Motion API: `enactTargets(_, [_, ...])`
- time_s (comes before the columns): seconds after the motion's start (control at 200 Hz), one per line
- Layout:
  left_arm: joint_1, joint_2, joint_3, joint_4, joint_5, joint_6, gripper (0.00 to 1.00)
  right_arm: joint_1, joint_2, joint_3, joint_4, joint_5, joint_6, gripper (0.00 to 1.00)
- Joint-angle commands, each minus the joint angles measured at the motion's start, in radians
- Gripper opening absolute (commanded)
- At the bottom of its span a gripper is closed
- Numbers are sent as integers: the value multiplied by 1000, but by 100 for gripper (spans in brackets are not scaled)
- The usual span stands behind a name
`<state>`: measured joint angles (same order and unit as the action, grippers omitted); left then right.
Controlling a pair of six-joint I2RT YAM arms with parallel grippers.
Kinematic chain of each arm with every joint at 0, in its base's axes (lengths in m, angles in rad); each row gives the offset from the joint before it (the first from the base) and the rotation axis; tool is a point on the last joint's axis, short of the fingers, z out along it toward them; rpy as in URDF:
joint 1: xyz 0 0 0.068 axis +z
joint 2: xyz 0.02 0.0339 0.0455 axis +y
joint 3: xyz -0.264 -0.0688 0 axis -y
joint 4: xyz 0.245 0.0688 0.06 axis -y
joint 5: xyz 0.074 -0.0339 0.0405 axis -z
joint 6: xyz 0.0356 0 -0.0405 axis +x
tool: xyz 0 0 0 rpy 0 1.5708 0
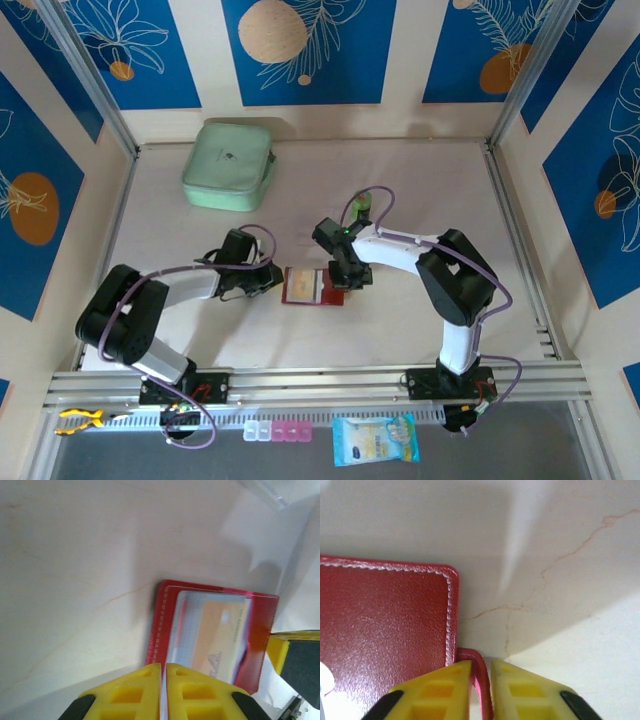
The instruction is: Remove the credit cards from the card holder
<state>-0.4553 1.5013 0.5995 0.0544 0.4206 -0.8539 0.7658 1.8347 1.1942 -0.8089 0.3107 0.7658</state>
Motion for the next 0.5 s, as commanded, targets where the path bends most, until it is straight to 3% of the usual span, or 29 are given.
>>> enactTargets(0.0, [7,-45,-3,-49,-4,20,12,7,-63,31,-53,21,7,26])
enactTargets(0.22, [7,-44,-1,-46,21,24,13,12,-137,33,-103,49,5,36])
enactTargets(0.495, [5,-10,3,-25,41,17,13,46,-187,118,-153,36,6,38])
